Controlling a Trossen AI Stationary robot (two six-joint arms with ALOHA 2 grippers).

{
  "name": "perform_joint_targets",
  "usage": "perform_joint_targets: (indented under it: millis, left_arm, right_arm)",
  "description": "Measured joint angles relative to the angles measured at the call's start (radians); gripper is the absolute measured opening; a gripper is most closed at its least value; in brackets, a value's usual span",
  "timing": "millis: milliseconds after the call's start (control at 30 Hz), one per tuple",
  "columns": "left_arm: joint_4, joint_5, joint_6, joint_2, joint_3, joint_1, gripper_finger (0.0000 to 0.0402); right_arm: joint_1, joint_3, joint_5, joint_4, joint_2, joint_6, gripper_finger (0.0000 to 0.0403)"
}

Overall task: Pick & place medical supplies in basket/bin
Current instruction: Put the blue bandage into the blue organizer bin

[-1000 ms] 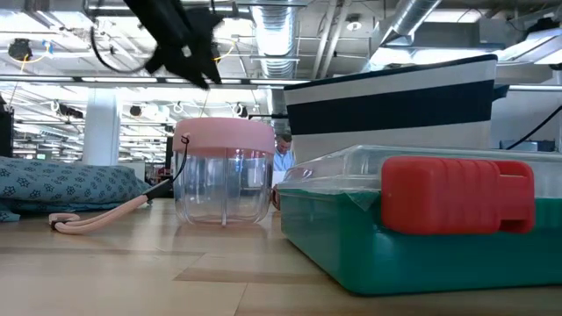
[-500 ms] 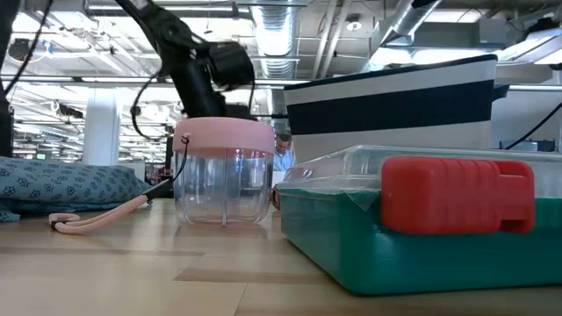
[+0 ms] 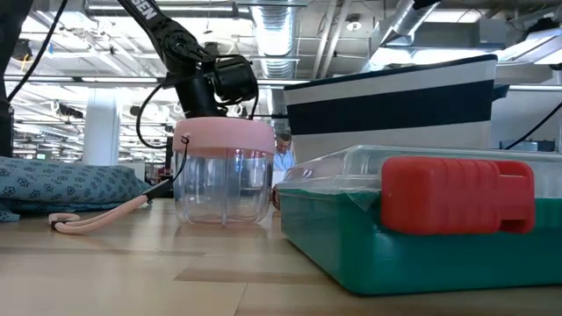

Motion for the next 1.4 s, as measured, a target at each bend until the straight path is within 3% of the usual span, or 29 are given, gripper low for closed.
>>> perform_joint_targets:
  millis: [267, 367, 500, 733, 900, 1100, 1267, 1400]
  left_arm:
    - [-0.038, 0.011, 0.067, 0.003, 0.015, -0.005, 0.0185]
    - [-0.105, 0.065, 0.067, 0.003, 0.041, 0.005, 0.0188]
    - [-0.217, 0.044, 0.066, 0.004, 0.044, -0.002, 0.0198]
    - [-0.217, 0.034, 0.081, 0.017, 0.026, -0.007, 0.0213]
    - [-0.258, 0.106, 0.123, 0.013, 0.034, -0.007, 0.0221]
    - [-0.292, 0.085, 0.139, 0.016, 0.022, -0.008, 0.0226]
    - [-0.277, 0.065, 0.140, 0.016, 0.025, -0.009, 0.0214]
    - [-0.283, 0.045, 0.169, 0.018, 0.057, -0.019, 0.0182]
  right_arm:
    - [0.000, 0.000, 0.002, -0.099, 0.000, 0.075, 0.0182]
    - [0.001, 0.000, 0.001, -0.116, 0.000, 0.112, 0.0181]
    - [0.009, 0.000, 0.000, -0.132, 0.000, 0.128, 0.0179]
    - [0.009, 0.000, 0.000, -0.132, 0.000, 0.127, 0.0178]
    - [0.009, 0.000, -0.001, -0.131, 0.000, 0.140, 0.0178]
    - [0.009, 0.000, -0.001, -0.131, 0.000, 0.143, 0.0178]
    - [0.009, 0.000, -0.001, -0.131, 0.000, 0.143, 0.0180]
    - [0.009, 0.000, -0.001, -0.131, 0.000, 0.143, 0.0178]
